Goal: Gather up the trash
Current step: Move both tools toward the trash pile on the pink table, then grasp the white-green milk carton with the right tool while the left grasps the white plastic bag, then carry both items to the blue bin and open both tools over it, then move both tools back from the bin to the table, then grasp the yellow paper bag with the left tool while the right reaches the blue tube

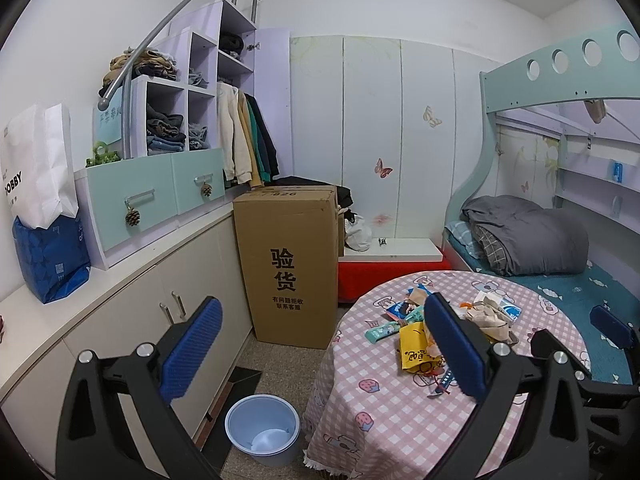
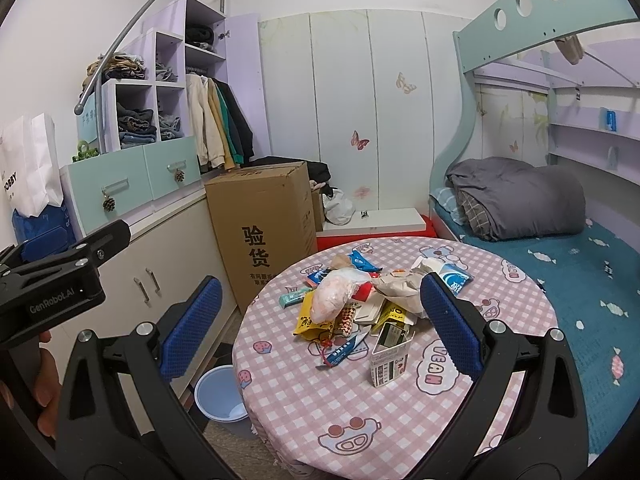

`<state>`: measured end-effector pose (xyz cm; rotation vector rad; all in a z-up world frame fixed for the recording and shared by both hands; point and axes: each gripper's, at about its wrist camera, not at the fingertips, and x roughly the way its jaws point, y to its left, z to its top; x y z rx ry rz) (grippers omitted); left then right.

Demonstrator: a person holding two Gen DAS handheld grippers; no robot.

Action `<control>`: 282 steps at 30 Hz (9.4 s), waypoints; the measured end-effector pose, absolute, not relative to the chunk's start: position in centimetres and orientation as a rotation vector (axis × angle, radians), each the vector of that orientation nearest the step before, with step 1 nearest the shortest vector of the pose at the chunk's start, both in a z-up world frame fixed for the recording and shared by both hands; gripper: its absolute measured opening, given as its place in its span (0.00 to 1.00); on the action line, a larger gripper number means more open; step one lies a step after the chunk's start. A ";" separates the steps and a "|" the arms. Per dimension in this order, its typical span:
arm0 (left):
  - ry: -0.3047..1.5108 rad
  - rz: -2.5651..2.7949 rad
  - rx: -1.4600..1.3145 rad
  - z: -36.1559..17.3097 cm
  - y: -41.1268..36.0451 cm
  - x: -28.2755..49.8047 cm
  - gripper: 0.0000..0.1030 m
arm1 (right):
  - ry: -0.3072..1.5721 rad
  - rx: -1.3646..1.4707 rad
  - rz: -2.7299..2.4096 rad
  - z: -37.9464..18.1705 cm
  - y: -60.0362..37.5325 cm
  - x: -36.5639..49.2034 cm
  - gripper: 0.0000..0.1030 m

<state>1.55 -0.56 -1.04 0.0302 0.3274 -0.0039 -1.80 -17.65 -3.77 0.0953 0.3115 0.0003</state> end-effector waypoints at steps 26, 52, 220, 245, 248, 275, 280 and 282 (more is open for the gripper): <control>0.383 -0.008 0.066 -2.6 -2.1 3.3 0.96 | 0.372 0.172 0.016 -4.7 -19.7 -0.4 0.94; 0.636 -0.140 0.172 -11.6 -9.9 13.9 0.96 | 0.631 0.344 -0.119 -14.3 -27.6 7.1 0.94; 0.737 -0.106 -0.026 -13.5 -1.5 15.5 0.83 | 0.569 0.224 -0.009 -11.4 -18.7 10.9 0.92; 0.814 -0.235 0.119 -18.8 -11.3 21.5 0.45 | 0.692 0.410 -0.079 -18.0 -27.6 12.0 0.92; 0.820 -0.256 0.109 -18.9 -10.9 21.5 0.35 | 0.720 0.415 -0.068 -18.5 -26.9 12.2 0.92; 0.742 -0.245 -0.004 -16.2 -5.2 16.4 0.26 | 0.861 0.212 -0.143 -19.9 -24.7 12.4 0.10; 0.724 -0.265 -0.019 -15.7 -5.3 15.4 0.24 | 0.816 0.270 -0.083 -19.0 -24.9 10.4 0.05; 0.715 -0.270 -0.024 -15.3 -5.3 15.0 0.24 | 0.791 0.270 -0.069 -18.3 -24.6 10.0 0.04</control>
